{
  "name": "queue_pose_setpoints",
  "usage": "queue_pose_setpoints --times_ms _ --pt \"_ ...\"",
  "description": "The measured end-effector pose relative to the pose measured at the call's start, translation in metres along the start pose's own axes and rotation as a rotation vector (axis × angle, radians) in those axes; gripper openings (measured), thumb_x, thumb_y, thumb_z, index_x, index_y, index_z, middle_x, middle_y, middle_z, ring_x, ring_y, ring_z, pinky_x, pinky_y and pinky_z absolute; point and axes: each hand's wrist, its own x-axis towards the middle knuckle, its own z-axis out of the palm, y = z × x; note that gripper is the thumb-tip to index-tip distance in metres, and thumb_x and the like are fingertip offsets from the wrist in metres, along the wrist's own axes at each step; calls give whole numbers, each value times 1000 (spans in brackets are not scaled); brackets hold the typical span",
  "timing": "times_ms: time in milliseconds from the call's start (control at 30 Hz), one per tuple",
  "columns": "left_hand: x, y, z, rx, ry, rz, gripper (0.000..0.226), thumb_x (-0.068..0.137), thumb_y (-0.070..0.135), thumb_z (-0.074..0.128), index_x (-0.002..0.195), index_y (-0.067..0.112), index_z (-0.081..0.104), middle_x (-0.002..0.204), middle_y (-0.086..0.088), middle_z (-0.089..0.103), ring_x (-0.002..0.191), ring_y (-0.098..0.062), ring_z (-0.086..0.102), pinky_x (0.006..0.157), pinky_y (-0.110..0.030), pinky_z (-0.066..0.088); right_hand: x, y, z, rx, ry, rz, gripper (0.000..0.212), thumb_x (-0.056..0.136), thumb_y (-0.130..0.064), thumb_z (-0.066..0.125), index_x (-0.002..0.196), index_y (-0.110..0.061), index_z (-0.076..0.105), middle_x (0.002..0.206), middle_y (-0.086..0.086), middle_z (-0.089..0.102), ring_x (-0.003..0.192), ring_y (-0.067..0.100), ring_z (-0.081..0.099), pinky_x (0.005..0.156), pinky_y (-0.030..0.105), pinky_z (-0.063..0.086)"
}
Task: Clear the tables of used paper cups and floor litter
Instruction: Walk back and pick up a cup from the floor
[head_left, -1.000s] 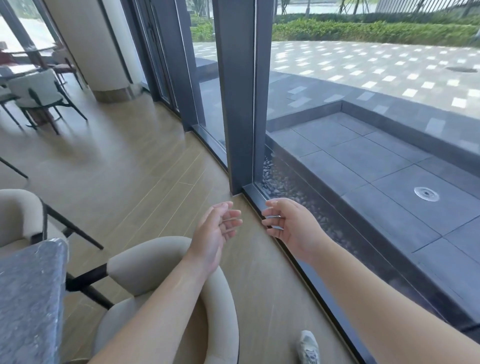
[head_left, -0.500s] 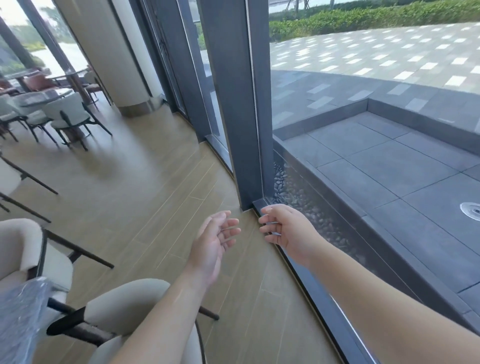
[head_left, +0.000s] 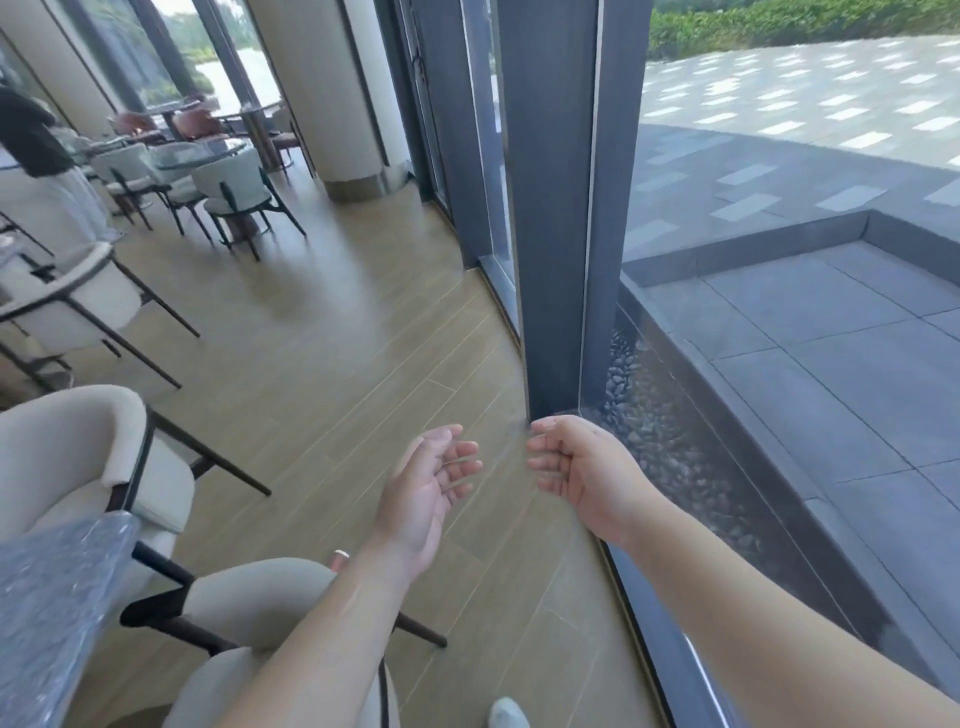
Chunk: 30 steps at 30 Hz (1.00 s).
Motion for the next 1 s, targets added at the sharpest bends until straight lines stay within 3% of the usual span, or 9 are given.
queue_pose_setpoints --times_ms 300,600,1000 --pt "141 -6 -33 -93 36 -60 26 97 33 50 114 18 63 102 -5 71 89 -17 68 77 -33 48 137 -15 25 -89 -4 33 23 77 -22 56 92 -17 72 83 3 69 69 16 65 65 31 49" --pt "300 61 -86 -154 63 -24 26 95 34 52 113 19 63 97 -2 71 84 -15 68 76 -32 47 287 -57 96 -144 -43 47 23 78 -23 57 94 -17 72 83 2 70 72 17 65 64 30 50" --pt "401 98 -134 -155 223 20 26 96 33 51 114 19 62 98 -2 71 85 -15 68 76 -31 47 421 -77 152 -155 -177 123 32 75 -24 54 101 -13 69 81 0 70 71 15 66 64 29 51"
